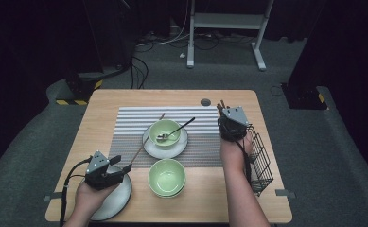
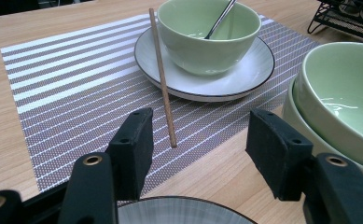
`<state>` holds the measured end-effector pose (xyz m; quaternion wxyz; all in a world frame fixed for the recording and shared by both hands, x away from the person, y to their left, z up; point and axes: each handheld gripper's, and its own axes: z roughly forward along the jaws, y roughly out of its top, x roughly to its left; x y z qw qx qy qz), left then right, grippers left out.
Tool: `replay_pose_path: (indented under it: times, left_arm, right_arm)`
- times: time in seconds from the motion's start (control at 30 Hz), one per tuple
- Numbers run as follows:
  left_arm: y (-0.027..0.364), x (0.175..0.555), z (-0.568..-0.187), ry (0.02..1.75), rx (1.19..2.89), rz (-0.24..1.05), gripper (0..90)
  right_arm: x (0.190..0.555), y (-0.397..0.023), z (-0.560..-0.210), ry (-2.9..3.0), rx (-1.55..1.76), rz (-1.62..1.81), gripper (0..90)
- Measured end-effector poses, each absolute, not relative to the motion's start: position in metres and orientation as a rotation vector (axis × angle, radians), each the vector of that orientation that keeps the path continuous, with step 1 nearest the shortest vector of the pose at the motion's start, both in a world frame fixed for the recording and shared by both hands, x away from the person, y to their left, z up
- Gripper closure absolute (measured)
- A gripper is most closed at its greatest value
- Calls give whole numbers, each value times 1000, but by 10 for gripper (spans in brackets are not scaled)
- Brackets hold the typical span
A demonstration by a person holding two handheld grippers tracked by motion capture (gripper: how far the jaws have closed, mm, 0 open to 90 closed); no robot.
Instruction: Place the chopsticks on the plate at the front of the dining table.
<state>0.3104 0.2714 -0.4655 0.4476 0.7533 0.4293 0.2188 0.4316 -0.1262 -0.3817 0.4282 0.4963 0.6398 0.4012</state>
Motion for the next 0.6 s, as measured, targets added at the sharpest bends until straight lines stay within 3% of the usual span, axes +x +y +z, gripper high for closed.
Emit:
replay_pose_path:
  times: [0.6]
  left_arm:
    - [271,310,-465,1064,1864,536,415]
  right_arm:
    - [410,-130,-372,1588,1187,1019,796]
